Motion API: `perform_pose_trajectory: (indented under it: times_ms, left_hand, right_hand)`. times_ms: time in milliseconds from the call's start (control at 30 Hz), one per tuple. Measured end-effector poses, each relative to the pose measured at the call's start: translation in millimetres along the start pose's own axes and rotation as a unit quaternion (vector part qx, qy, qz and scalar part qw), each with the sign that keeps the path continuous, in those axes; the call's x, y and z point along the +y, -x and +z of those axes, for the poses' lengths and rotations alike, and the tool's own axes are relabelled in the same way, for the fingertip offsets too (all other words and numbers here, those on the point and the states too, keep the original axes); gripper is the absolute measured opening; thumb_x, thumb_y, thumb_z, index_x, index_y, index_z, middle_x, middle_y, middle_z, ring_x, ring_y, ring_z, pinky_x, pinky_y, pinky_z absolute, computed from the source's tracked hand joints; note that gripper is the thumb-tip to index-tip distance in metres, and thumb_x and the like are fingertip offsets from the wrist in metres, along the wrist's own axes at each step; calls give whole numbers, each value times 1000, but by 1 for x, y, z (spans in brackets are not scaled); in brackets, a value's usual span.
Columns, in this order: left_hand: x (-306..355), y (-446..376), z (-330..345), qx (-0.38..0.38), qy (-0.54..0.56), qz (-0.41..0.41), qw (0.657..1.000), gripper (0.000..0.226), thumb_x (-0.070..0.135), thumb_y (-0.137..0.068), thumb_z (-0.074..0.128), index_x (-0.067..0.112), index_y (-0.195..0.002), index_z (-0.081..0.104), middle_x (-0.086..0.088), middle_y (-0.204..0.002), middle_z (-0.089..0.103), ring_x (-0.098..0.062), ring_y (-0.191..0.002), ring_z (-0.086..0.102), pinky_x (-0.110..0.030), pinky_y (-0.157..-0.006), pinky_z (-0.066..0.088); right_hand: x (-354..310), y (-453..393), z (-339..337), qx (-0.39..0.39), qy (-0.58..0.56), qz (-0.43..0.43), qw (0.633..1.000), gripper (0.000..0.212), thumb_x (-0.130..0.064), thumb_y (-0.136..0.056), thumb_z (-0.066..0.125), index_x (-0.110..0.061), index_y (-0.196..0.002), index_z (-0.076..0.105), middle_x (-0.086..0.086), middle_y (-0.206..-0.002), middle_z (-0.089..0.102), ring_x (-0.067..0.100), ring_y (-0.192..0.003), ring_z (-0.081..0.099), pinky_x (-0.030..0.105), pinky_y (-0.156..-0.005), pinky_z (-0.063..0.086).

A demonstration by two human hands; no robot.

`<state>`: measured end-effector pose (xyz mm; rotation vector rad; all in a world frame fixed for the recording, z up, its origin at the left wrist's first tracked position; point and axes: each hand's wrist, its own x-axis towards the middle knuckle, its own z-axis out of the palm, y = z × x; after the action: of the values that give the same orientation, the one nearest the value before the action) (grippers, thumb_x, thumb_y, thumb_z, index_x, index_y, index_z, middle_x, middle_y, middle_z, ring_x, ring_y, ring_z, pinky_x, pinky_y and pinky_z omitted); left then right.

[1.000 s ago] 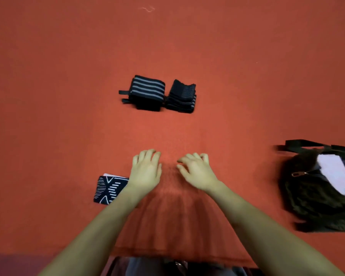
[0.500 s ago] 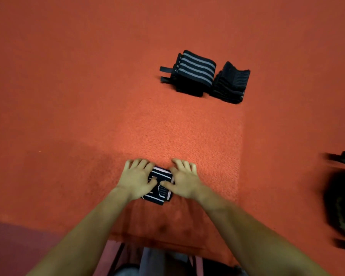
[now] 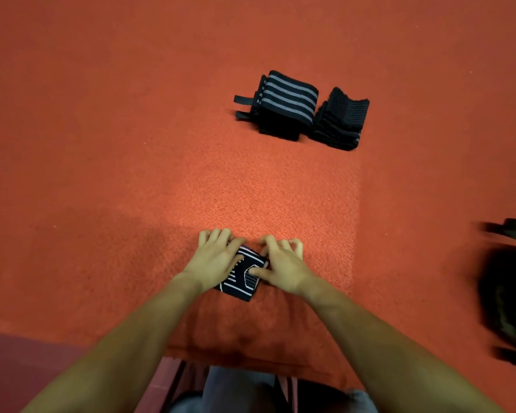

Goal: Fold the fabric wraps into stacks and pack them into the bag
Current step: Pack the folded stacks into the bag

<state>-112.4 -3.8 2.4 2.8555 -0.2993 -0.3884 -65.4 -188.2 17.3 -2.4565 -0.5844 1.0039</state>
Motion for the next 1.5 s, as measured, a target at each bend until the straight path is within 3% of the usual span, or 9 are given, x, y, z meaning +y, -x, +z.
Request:
perform_pose_trajectory:
  times_ms: [133, 433, 600, 833, 1033, 1200, 1300, 1400, 1500]
  left_hand:
    - [-3, -5, 2, 18, -28, 21, 999, 46, 39, -87, 35, 11, -108, 65, -2, -87, 53, -20, -79, 50, -39, -73, 37]
    - [-2, 13, 1, -39, -52, -47, 997, 60, 46, -74, 37, 7, -109, 67, -6, -102, 66, -30, -84, 58, -41, -70, 44]
    - [-6, 16, 6, 18, -30, 2, 999, 49, 41, -83, 38, 8, -108, 65, -2, -94, 60, -26, -89, 58, -43, -84, 31]
    - [20, -6, 3, 93, 23, 24, 995, 40, 40, -90, 40, 12, -114, 57, -1, -95, 57, -18, -87, 52, -34, -82, 26]
    - [57, -52, 1, 94, 15, 29, 995, 51, 39, -75, 71, 4, -111, 62, -11, -97, 59, -28, -83, 59, -40, -72, 45]
    - [37, -47, 8, 48, -45, 91, 994, 58, 51, -85, 39, 8, -115, 62, -11, -116, 61, -29, -99, 58, -42, -85, 39]
    - [32, -43, 11, 70, -78, 100, 989, 55, 49, -86, 37, 8, -110, 65, -4, -101, 65, -27, -95, 62, -38, -85, 29]
    - [39, -45, 11, 107, -72, 101, 987, 50, 44, -85, 38, 7, -106, 64, -4, -91, 64, -25, -88, 63, -37, -82, 28]
    - [50, -46, 4, 153, -81, 100, 980, 48, 45, -86, 40, 9, -107, 62, -4, -94, 65, -25, -92, 63, -39, -83, 30]
  right_hand:
    - [6, 3, 7, -23, 123, 3, 992, 58, -59, -94, 36, -20, -136, 41, 2, -124, 42, 22, -121, 29, 41, -108, 5]
    - [-4, 0, 28, 8, 78, 2, 997, 62, -54, -91, 46, -14, -139, 39, 4, -152, 19, 22, -140, 8, 44, -113, 0]
    - [-1, 0, 30, 55, 70, -31, 996, 51, -47, -91, 51, -10, -126, 49, 3, -147, 27, 19, -138, 13, 38, -110, 1]
    - [25, 15, 4, 151, 62, -48, 985, 41, -38, -90, 57, -11, -119, 49, 1, -131, 44, 18, -129, 31, 32, -101, 6]
    - [60, 24, -31, 176, 106, -5, 979, 51, -40, -88, 59, -13, -128, 45, 1, -125, 52, 21, -124, 39, 36, -102, 7]
    - [63, 20, -18, 132, 160, -15, 978, 78, -72, -78, 38, -14, -129, 49, 5, -122, 48, 27, -119, 39, 41, -101, 7]
    - [63, 16, -12, 135, 162, -22, 977, 60, -57, -85, 55, -11, -124, 52, 7, -123, 52, 28, -130, 35, 47, -106, 7]
    - [62, 19, -10, 177, 155, -38, 971, 47, -42, -78, 72, -7, -108, 62, 10, -105, 64, 33, -123, 51, 57, -103, 19]
    - [67, 27, -16, 241, 170, -48, 954, 46, -46, -76, 68, -12, -105, 64, 2, -94, 66, 29, -115, 59, 47, -100, 18]
